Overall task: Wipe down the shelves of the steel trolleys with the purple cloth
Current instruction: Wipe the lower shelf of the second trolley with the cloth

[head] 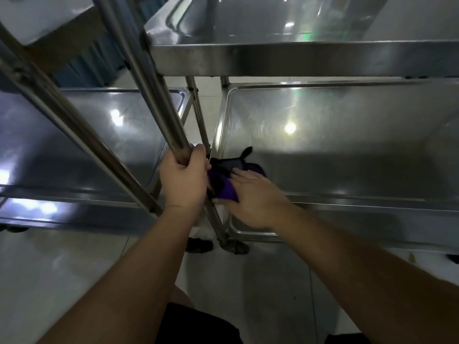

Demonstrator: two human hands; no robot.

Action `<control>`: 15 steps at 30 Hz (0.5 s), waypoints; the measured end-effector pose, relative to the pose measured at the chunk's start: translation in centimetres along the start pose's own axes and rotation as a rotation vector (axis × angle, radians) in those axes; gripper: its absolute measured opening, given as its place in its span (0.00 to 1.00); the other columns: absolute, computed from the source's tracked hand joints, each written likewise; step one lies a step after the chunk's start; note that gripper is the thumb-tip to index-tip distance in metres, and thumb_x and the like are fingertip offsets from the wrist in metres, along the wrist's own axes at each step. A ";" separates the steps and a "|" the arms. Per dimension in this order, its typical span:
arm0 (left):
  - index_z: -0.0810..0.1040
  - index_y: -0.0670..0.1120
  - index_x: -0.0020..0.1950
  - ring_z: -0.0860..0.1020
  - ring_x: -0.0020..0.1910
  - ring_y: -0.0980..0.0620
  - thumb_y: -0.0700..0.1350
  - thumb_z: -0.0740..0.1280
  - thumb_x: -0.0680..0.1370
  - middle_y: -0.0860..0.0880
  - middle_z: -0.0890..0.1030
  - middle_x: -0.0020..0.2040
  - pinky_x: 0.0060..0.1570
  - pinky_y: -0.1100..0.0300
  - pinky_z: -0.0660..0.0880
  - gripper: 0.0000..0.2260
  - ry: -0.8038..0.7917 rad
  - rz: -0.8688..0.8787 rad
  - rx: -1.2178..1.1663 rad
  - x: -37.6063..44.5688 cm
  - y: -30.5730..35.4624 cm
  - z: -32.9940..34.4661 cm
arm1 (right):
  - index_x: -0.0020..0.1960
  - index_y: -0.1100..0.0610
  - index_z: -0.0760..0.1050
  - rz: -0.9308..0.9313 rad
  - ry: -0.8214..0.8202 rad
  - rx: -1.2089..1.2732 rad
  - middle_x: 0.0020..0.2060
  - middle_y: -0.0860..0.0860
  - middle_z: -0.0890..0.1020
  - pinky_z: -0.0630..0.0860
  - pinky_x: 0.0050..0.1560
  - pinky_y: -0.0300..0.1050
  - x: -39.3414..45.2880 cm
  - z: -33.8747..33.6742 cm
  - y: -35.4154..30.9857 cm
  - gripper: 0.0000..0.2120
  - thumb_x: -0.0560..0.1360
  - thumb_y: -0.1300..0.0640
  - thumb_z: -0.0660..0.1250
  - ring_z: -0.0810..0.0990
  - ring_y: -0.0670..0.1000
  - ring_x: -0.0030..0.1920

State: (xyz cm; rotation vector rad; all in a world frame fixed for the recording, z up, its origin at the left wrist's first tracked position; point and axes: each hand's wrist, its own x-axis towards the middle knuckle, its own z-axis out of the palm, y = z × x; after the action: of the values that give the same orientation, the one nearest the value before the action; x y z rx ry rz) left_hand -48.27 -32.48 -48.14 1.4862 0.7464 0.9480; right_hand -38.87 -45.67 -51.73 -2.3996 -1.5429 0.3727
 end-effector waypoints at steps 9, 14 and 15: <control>0.71 0.55 0.29 0.72 0.29 0.46 0.50 0.68 0.71 0.48 0.70 0.28 0.33 0.53 0.71 0.11 0.116 0.032 -0.001 0.6 -1.3 1.2 | 0.80 0.55 0.62 0.557 0.142 -0.125 0.79 0.57 0.66 0.56 0.79 0.59 1.5 -3.7 12.7 0.44 0.77 0.28 0.38 0.60 0.59 0.80; 0.69 0.52 0.28 0.71 0.29 0.45 0.50 0.68 0.70 0.44 0.69 0.28 0.33 0.49 0.71 0.13 0.171 0.066 -0.003 1.0 -1.6 1.7 | 0.81 0.57 0.62 0.302 0.163 -0.076 0.80 0.54 0.64 0.56 0.78 0.54 6.5 -1.2 5.4 0.43 0.79 0.29 0.39 0.60 0.54 0.80; 0.69 0.52 0.27 0.70 0.29 0.45 0.50 0.68 0.70 0.44 0.68 0.28 0.33 0.49 0.71 0.13 0.171 0.077 -0.011 1.0 -1.6 1.7 | 0.81 0.54 0.62 0.180 0.132 -0.050 0.80 0.51 0.64 0.55 0.78 0.51 6.0 -0.6 4.3 0.41 0.80 0.30 0.41 0.59 0.51 0.80</control>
State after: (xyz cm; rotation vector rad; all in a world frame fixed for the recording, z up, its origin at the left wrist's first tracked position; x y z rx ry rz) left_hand -46.16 -32.17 -49.58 1.4455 0.8105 1.1469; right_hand -32.60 -41.97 -53.12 -2.5539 -1.2996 0.2084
